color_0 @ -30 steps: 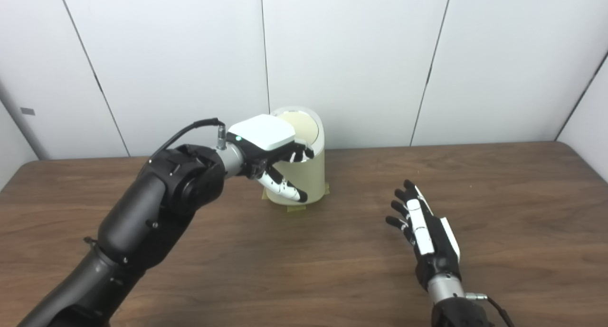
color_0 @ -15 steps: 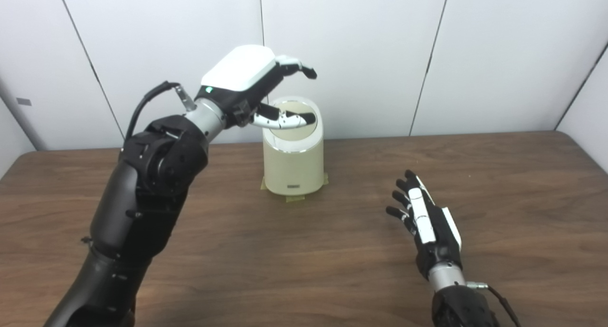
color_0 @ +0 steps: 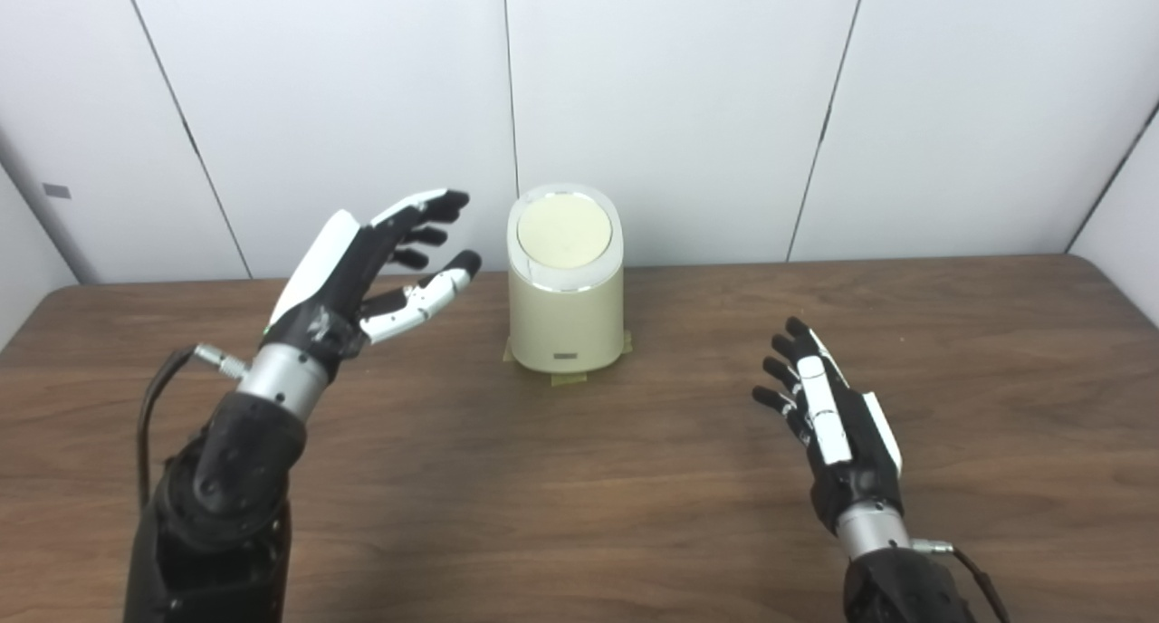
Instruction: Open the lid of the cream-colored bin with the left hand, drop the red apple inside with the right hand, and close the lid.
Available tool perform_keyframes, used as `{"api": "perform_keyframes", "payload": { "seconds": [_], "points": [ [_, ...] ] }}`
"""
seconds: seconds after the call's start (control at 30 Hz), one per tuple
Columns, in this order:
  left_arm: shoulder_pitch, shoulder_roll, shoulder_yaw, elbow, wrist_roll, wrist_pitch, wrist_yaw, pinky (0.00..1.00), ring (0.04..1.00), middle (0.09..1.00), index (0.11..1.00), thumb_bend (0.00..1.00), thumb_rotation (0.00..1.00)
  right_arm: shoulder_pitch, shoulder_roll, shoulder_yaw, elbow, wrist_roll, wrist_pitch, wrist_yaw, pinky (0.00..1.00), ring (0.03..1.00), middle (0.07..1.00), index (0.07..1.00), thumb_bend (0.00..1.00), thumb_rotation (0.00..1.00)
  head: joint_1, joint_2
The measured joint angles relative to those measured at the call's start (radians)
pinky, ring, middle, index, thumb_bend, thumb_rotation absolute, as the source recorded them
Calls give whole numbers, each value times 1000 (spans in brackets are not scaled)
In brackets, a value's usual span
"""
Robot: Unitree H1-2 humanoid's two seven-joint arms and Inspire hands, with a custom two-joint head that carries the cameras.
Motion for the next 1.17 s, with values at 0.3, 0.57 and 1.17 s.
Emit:
{"api": "perform_keyframes", "payload": {
  "seconds": [0.3, 0.57, 1.17],
  "points": [
    [136, -60, 76, -27, -215, 19, 114, 955, 953, 955, 972, 410, 988, 1, -17, 3, -2, 0, -21, 8, 895, 969, 954, 943, 584, 947, 9, -3],
    [264, -102, 120, 3, -345, -55, 215, 987, 973, 977, 986, 443, 1000, 2, -55, -7, 8, 20, -52, 33, 965, 1000, 981, 961, 599, 971, 12, -9],
    [304, -111, 103, 104, -429, -153, 319, 1000, 1000, 1000, 1000, 410, 1000, -19, -96, -14, 109, 41, -126, 64, 1000, 1000, 999, 970, 551, 1000, -17, -54]
  ]
}}
